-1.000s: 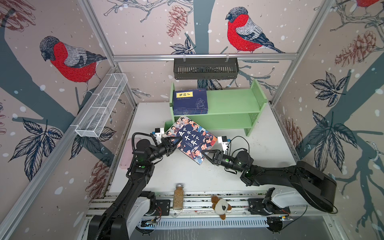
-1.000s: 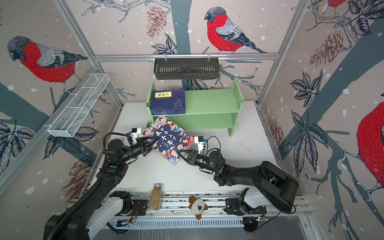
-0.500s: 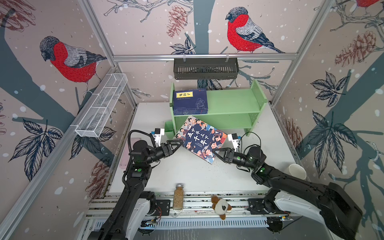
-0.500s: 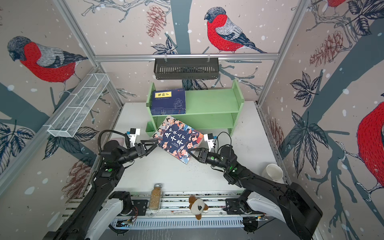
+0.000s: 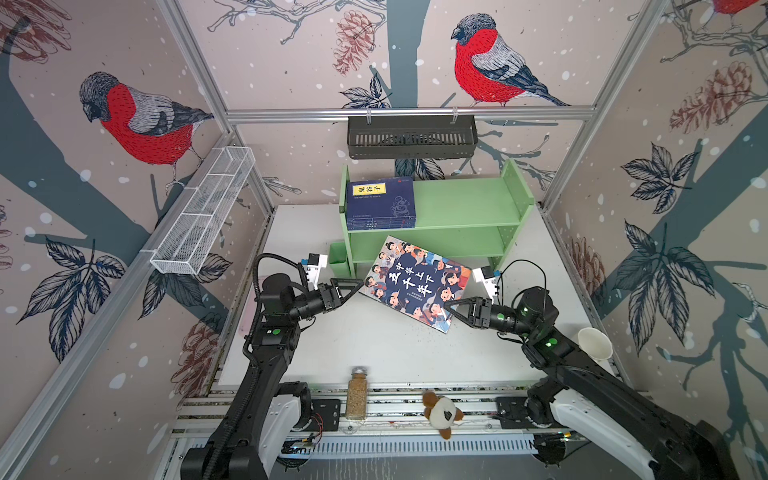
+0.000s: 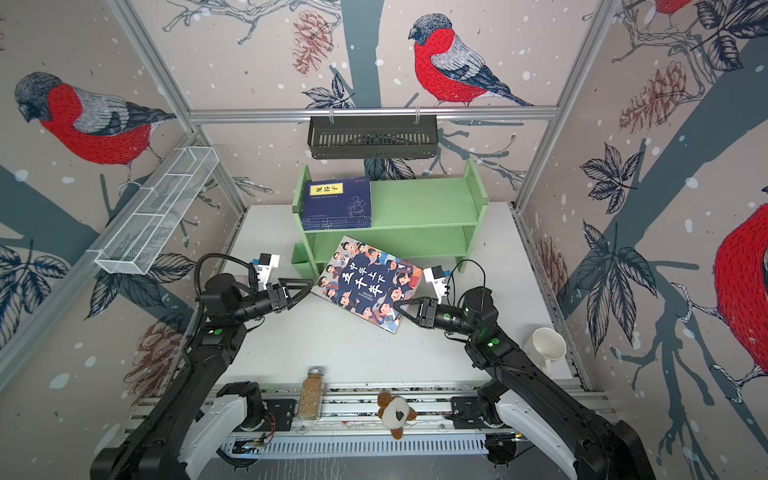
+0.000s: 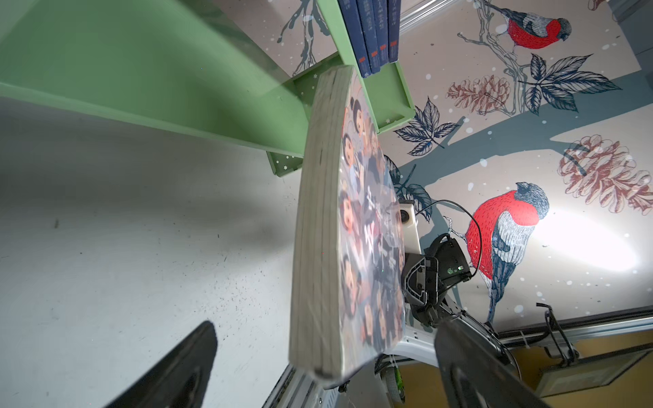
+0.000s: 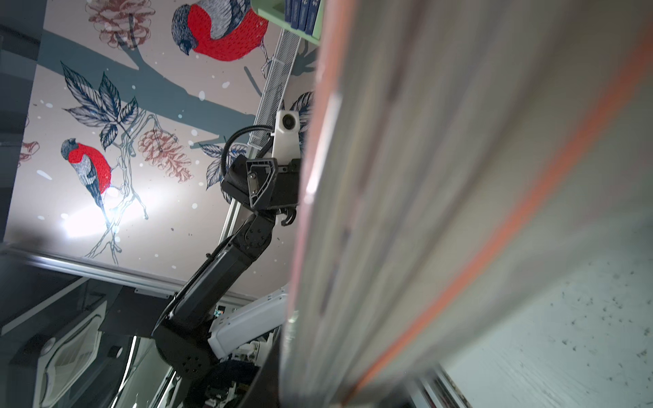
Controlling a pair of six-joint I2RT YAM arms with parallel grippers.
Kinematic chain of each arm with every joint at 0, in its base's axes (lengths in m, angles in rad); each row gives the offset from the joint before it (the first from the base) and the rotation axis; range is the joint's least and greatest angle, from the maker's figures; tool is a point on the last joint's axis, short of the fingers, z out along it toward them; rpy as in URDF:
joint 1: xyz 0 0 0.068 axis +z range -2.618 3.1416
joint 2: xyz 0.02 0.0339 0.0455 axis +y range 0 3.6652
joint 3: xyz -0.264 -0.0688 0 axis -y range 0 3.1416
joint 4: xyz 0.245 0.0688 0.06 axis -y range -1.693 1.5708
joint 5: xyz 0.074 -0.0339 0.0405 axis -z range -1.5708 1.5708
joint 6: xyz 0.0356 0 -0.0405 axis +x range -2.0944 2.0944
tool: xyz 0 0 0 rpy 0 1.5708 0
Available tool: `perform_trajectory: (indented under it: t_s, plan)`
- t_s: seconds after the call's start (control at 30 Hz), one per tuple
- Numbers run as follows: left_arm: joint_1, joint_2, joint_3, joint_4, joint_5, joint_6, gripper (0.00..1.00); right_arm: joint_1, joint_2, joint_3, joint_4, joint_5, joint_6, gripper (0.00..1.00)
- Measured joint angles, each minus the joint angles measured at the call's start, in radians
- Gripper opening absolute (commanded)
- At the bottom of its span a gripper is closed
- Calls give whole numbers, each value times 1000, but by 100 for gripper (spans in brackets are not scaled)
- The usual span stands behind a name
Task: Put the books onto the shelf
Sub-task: 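Carry the upright illustrated book with both grippers toward the shelf's lower opening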
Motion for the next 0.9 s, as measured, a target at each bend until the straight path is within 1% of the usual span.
perform_trajectory:
  t_s: [0.1, 0.23, 0.33, 0.53, 0.63, 0.7, 0.73, 0.77, 0.83, 0.9]
  plan:
    - [0, 45, -2, 45, 47, -13, 96, 0, 22, 30, -12, -62, -34, 0]
    - [-8, 85, -3, 74, 84, -38, 94, -2, 69, 61, -16, -116, -72, 1]
    - [-24, 95, -3, 127, 112, -63, 89, -2, 112, 87, -33, -152, -99, 1]
    - [-57, 108, -2, 183, 153, -94, 63, -2, 198, 143, -69, -212, -166, 1]
    - [-59, 109, -2, 183, 156, -104, 37, -2, 231, 159, -76, -229, -191, 1]
    - [-60, 109, -2, 182, 153, -105, 18, -2, 254, 172, -72, -243, -209, 4]
    - [-59, 107, -2, 184, 154, -114, 10, -4, 265, 175, -71, -250, -213, 7]
    - [-59, 105, -2, 183, 152, -111, 2, -5, 277, 177, -69, -256, -222, 13]
    - [-58, 104, -2, 176, 145, -108, 0, -8, 297, 181, -65, -261, -229, 24]
    - [-58, 100, -3, 175, 123, -108, 0, -13, 313, 182, -49, -262, -230, 50]
